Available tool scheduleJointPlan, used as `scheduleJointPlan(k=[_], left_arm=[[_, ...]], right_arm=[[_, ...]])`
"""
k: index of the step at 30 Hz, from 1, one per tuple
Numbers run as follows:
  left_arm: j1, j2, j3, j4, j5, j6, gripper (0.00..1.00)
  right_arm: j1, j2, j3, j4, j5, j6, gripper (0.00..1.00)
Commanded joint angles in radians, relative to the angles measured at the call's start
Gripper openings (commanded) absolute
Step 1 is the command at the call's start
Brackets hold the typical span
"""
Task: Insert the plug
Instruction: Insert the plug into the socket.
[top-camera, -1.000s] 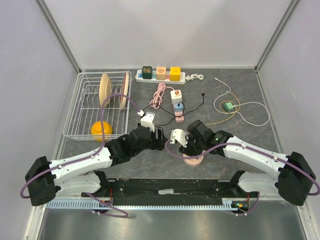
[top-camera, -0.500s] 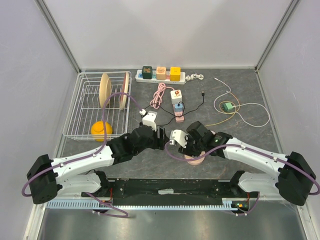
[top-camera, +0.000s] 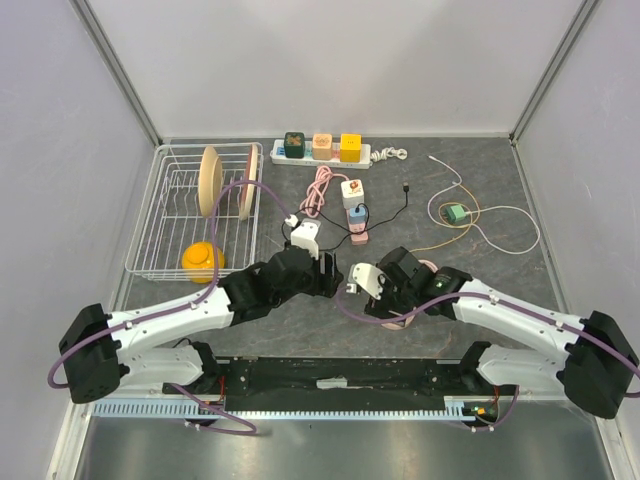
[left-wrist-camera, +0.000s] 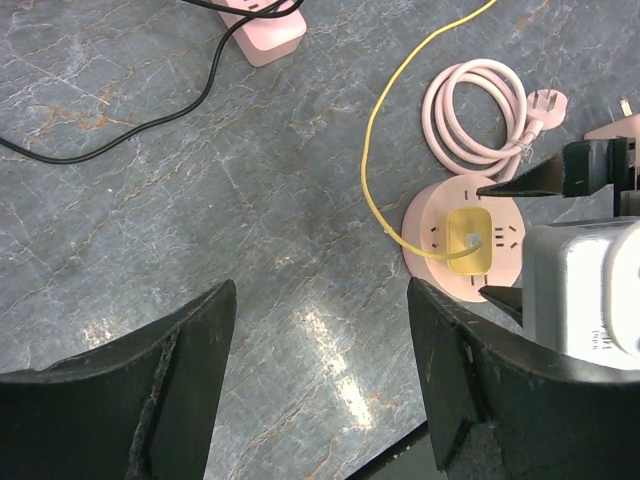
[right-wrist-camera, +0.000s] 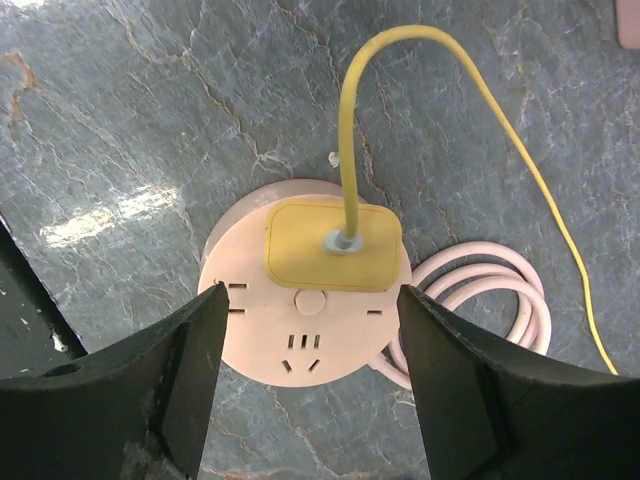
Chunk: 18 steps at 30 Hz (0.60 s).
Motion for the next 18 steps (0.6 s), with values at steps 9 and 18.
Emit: scheduleJointPlan(k=[9, 18], left_arm=[[-0.042, 0.03, 0.049, 0.027, 0.082, 0.043, 0.76], [-0.145, 0.137, 0.147, 0.007, 0.05, 0.034, 0.76]], right_arm=[[-0.004, -0.171, 0.068, 0.009, -0.04, 0.078, 0.87], [-0.128, -0.299, 0.145, 0.015, 0.04, 0.362, 0.98]])
